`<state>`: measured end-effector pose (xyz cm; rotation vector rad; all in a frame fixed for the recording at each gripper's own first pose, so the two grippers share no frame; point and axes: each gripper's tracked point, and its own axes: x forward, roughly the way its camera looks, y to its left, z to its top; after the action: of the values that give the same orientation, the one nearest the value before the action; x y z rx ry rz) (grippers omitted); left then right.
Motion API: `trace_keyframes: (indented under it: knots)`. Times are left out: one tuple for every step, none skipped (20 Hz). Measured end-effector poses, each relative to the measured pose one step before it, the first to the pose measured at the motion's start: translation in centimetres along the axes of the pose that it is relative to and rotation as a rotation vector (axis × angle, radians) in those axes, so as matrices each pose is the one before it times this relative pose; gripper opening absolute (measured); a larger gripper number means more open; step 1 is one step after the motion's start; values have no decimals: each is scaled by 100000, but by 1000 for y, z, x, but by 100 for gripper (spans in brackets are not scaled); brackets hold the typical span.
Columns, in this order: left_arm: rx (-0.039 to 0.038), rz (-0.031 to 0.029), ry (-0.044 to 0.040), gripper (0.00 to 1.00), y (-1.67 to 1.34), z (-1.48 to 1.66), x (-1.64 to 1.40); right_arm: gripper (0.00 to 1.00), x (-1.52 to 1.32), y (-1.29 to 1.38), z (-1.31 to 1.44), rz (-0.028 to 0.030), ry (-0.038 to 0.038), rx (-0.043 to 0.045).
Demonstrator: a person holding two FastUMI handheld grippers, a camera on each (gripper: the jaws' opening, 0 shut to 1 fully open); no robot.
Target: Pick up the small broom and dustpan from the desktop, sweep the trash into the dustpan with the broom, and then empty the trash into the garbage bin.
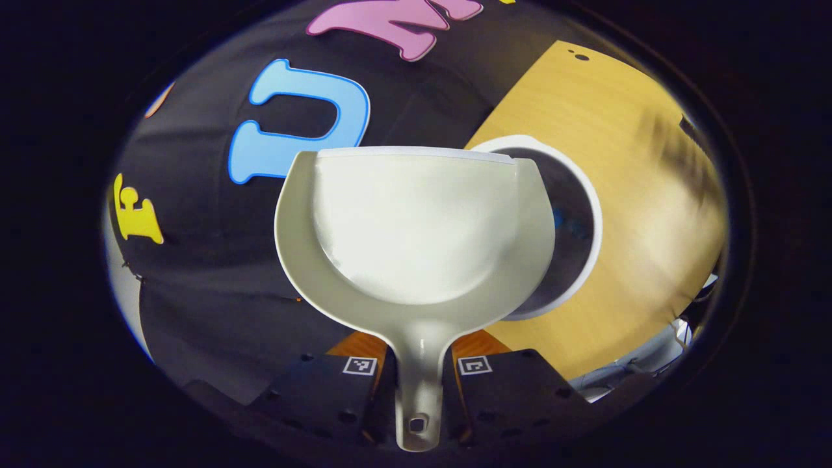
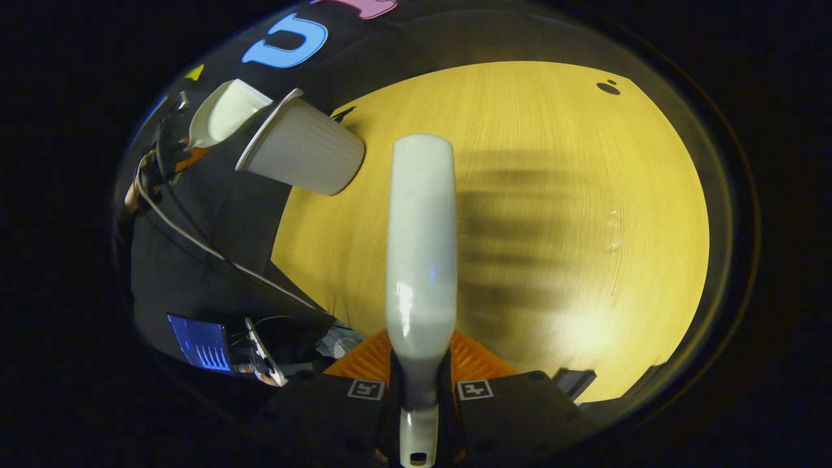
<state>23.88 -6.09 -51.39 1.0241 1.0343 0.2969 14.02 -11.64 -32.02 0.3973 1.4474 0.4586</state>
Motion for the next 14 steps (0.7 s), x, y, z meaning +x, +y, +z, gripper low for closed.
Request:
trace_keyframes:
  knots:
    - [-4032,-1086,-3182,29,-333,309,184,26,-107,234,-156,-465,-370,1006]
    - [-3511,-223,-3717,29,-265,493,314,26,-60,-193,-92,-1378,-747,213]
    - [-2598,-454,-4140,29,-146,762,-271,26,82,-97,191,-1784,-1174,474]
    - [-3205,-1358,-3367,29,-538,694,-59,26,60,28,15,-1248,-910,839]
    - [-3834,-2968,-3074,29,-499,1044,-678,31,-102,363,-323,-701,-517,1121]
    - [-4572,-4762,-2776,29,-1100,874,-214,26,-88,230,-194,-415,-288,1079]
    - [-3902,-5826,-2572,29,-1802,939,-160,26,-19,134,-220,-641,-448,929]
    - [-2713,-5907,-2023,27,-1958,774,200,26,-2,52,-61,-1018,-672,602]
    - [-1713,-5318,-1547,29,-1828,726,432,26,92,-19,-133,-1123,-649,349]
    - [-723,-4530,-1500,29,-2038,280,531,26,52,-112,-74,-1137,-281,168]
    - [-656,-3224,-1196,29,-2571,-254,66,26,98,52,-99,-821,-21,-681]
    - [-1356,-1893,-519,29,-1922,-96,606,26,95,-274,-169,-976,965,-1412]
    - [-1532,-1707,-46,29,-2232,-644,188,26,44,-408,-192,-2040,623,-1056]
    - [-1597,-2249,1014,29,-2150,-780,437,31,233,-365,-251,-2298,691,-69]
